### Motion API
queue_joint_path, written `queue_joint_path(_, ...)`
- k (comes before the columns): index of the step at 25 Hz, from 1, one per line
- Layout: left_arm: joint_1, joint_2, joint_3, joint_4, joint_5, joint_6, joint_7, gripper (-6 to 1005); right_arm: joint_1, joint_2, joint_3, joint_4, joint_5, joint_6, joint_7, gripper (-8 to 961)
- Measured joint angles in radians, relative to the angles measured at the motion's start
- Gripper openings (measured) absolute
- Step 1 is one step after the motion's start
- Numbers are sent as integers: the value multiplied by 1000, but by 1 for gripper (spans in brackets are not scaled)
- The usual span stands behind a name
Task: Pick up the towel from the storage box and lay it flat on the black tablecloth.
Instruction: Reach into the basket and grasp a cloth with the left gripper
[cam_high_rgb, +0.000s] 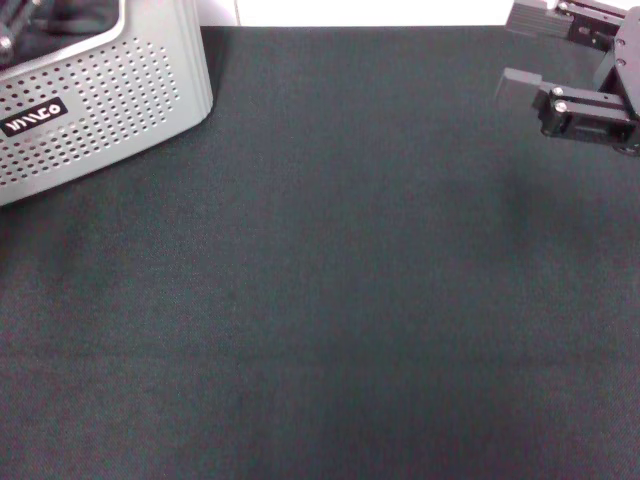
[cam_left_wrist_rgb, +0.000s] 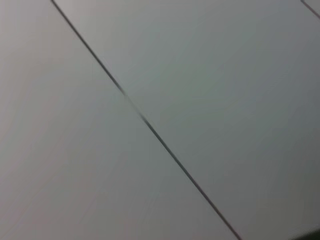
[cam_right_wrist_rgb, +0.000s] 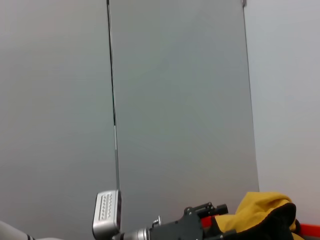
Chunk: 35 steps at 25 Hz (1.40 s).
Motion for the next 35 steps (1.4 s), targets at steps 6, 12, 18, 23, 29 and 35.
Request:
queue_joint_path(6, -12, -2, 2, -72, -59, -3, 153, 662, 2, 0, -2, 0, 0, 0, 2, 740)
queue_joint_path(12, -51, -3, 2, -167, -171, -11, 353, 650, 5, 0, -2, 0, 1, 0, 3, 740)
queue_joint_path(18, -71, -1, 1, -197, -206, -40, 437, 637, 6, -1, -1, 0, 2, 0, 2, 741)
queue_joint_path(23, -70, -3, -1, -201, -208, -40, 490, 626, 6, -2, 0, 0, 2, 0, 1, 741)
queue_joint_path(29, -67, -4, 1, -226, -234, -2, 532, 471, 6, -2, 0, 0, 2, -2, 1, 741)
queue_joint_path(35, -65, -4, 6, -248, -271, 34, 554, 212, 6, -2, -3, 0, 2, -8, 0, 740)
